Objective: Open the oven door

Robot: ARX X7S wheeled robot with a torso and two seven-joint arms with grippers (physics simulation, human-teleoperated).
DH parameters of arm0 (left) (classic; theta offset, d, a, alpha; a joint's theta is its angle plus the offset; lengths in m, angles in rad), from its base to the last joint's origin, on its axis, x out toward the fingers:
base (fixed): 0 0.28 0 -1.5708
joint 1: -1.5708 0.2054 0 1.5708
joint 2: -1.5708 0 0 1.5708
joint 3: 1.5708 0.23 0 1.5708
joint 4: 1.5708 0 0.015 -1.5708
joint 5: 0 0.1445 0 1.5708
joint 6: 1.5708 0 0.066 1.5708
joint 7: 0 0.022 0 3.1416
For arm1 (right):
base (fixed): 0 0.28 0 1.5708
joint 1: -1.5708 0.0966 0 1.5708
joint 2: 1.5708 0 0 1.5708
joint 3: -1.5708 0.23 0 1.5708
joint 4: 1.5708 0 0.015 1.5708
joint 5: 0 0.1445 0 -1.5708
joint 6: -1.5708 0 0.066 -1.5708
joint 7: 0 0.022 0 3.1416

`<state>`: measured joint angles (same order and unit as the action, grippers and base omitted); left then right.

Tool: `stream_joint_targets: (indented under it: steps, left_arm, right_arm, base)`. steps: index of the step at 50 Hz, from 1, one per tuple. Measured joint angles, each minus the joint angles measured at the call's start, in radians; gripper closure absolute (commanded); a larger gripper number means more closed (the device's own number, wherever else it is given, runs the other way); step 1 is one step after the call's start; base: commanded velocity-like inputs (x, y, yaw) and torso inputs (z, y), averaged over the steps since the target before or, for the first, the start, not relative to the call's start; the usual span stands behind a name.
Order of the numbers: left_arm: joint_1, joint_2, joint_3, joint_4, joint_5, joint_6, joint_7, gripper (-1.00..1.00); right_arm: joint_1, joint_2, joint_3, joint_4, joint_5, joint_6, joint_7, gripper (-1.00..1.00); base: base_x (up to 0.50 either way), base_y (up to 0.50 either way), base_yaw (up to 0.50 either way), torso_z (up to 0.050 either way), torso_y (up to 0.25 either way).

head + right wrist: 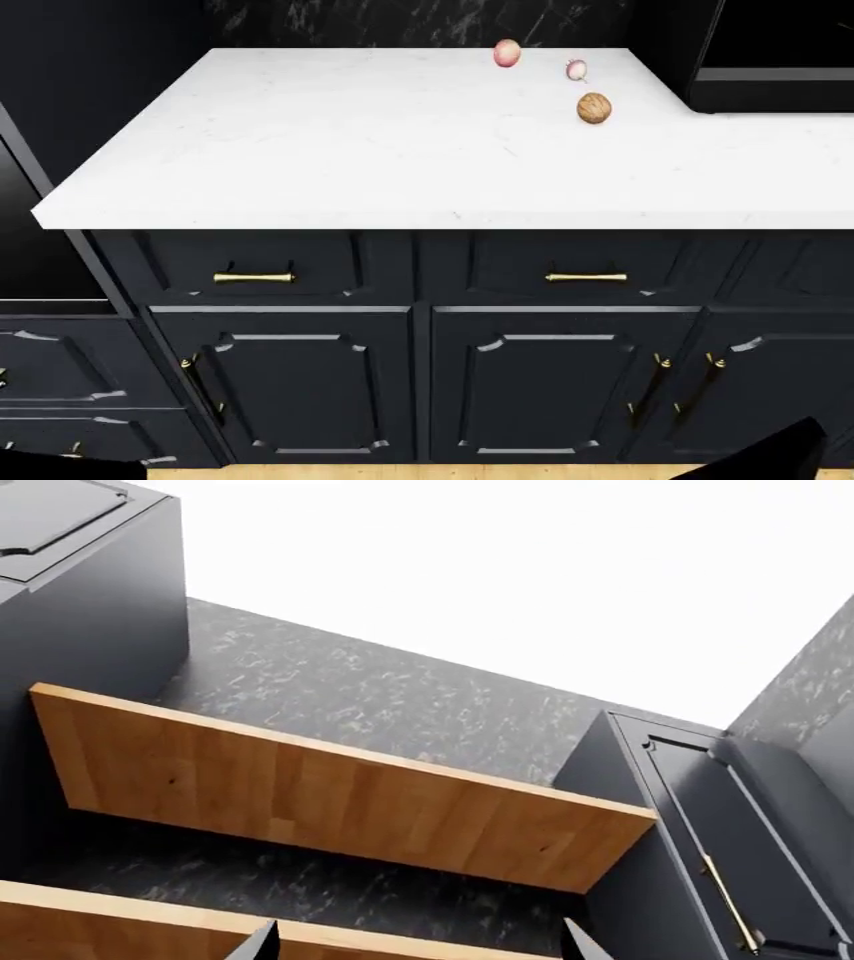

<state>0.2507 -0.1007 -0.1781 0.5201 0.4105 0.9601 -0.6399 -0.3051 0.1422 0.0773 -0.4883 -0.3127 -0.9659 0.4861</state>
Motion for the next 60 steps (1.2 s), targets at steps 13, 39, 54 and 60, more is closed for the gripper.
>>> stream_joint_targets:
  steps: [13, 39, 54, 60]
  left_arm:
    - [0.000, 0.005, 0.001, 0.007, 0.049, -0.053, -0.017, -1.00]
    - [0.004, -0.018, 0.019, 0.017, 0.077, -0.094, -0.062, -1.00]
    - [0.002, -0.029, 0.023, 0.011, 0.091, -0.100, -0.095, -1.00]
    - [0.003, -0.033, 0.026, 0.014, 0.096, -0.104, -0.102, -1.00]
  right_arm:
    - [0.002, 0.022, -0.016, -0.004, 0.007, 0.014, 0.021, -1.00]
    - [-0.005, 0.058, -0.046, -0.020, 0.030, 0.045, 0.045, -1.00]
    - [-0.007, 0.070, -0.055, -0.021, 0.041, 0.044, 0.067, -1.00]
    - [-0.007, 0.076, -0.062, -0.022, 0.046, 0.044, 0.074, -1.00]
  base:
    - [0.00, 0.00, 0.00, -0.041, 0.000]
    - [0.00, 0.00, 0.00, -0.050, 0.000]
    - [0.00, 0.00, 0.27, -0.002, 0.000]
    - [0.00, 0.00, 0.50, 0.000, 0.000]
